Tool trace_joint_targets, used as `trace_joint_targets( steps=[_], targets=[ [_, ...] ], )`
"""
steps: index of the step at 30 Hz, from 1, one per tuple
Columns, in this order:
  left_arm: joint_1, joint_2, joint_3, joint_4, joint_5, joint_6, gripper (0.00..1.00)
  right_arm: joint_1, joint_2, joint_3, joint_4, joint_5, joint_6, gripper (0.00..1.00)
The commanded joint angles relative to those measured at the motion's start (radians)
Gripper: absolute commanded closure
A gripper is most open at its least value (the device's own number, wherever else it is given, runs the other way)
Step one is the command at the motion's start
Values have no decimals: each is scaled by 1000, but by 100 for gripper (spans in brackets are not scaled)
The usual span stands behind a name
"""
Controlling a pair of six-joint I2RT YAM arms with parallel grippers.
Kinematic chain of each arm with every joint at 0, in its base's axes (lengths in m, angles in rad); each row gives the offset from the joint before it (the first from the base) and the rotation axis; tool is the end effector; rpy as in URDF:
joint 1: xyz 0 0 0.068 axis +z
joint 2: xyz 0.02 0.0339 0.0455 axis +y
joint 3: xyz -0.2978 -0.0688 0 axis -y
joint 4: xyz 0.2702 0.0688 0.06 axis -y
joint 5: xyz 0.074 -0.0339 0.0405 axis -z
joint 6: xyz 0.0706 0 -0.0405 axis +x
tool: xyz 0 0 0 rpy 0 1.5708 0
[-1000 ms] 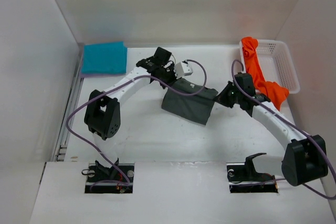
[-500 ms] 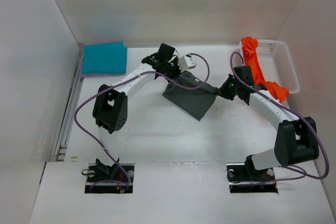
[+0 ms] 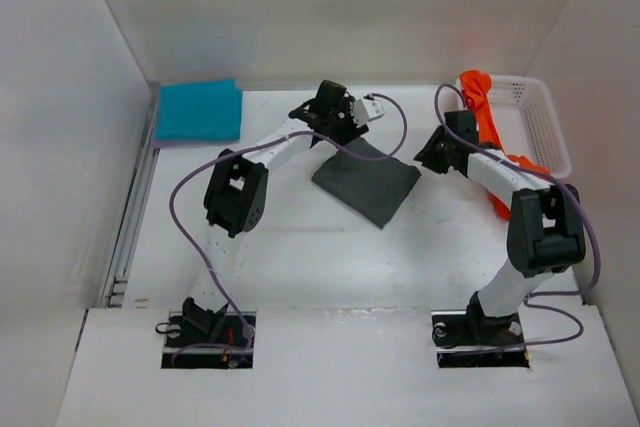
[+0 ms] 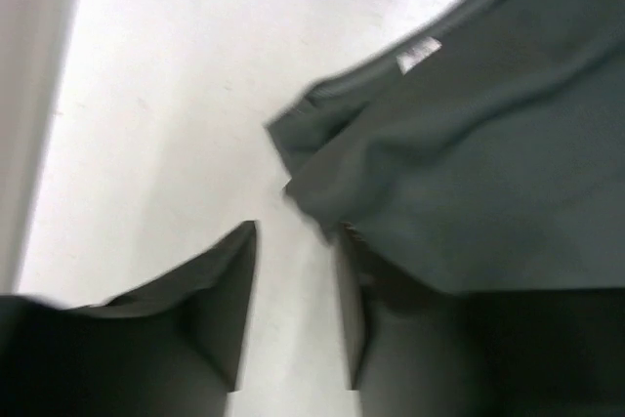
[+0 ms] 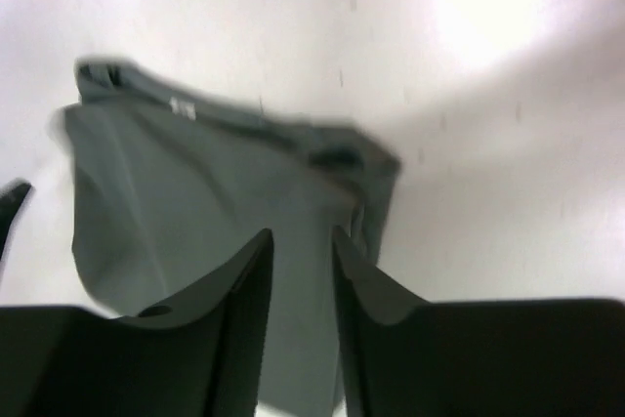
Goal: Fold and stack the t-shirts
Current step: Grab one side of the 2/3 rectangular tshirt with both arms, then fold the long partially folded tshirt into a neat square
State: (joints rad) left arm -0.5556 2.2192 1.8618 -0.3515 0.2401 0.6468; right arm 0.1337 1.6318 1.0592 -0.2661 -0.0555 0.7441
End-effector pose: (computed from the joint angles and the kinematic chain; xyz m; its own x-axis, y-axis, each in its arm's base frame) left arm 0.4858 -0.3213 0.2197 -0.0402 0.7139 -0.6990 0.8645 0.3756 0.3339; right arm 0.3903 0.0564 0.2073 -0.6573 0.5939 -0.4638 0.3743 0.7915 0.4831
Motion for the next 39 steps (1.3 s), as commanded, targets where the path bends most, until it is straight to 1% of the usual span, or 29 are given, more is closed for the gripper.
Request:
trace_joint_targets(
  steps=[1, 3, 6, 11, 14, 16, 18, 21, 26, 29, 31, 35, 37, 39],
  targets=[
    [21, 36, 100, 149, -105, 1, 50, -7, 55, 119, 107, 85, -109, 63],
    [39, 39, 128, 173, -145, -12, 43, -6, 63, 168, 96, 106, -153, 62],
    [56, -18, 108, 169, -157, -41, 36, 8, 7, 164, 88, 141, -167, 62],
    [61, -182, -94, 120, -98, -113, 32, 83, -153, -2, 87, 158, -112, 63],
    [72, -226, -174, 65, -3, -223, 32, 140, -194, -112, 108, 157, -30, 63],
    [84, -234, -203, 33, 97, -300, 32, 168, -188, -163, 129, 151, 17, 63],
    [98, -237, -229, 28, 187, -373, 32, 189, -165, -206, 163, 152, 58, 60],
    [108, -224, -260, 42, 243, -455, 32, 200, -103, -234, 202, 135, 101, 55],
    [115, -162, -277, 46, 203, -492, 34, 200, -7, -234, 219, 126, 107, 54],
    [115, -139, -297, 49, 102, -492, 35, 200, 28, -219, 209, 125, 104, 54],
    [116, -132, -311, 46, 84, -493, 36, 200, 66, -197, 203, 100, 95, 57],
    [107, -151, -368, 49, 103, -506, 40, 180, 128, -145, 196, 68, 74, 74],
    [98, -165, -395, 48, 99, -512, 46, 171, 149, -111, 177, 65, 57, 81],
    [96, -180, -418, 39, 84, -519, 56, 166, 166, -78, 157, 63, 32, 82]
  ],
)
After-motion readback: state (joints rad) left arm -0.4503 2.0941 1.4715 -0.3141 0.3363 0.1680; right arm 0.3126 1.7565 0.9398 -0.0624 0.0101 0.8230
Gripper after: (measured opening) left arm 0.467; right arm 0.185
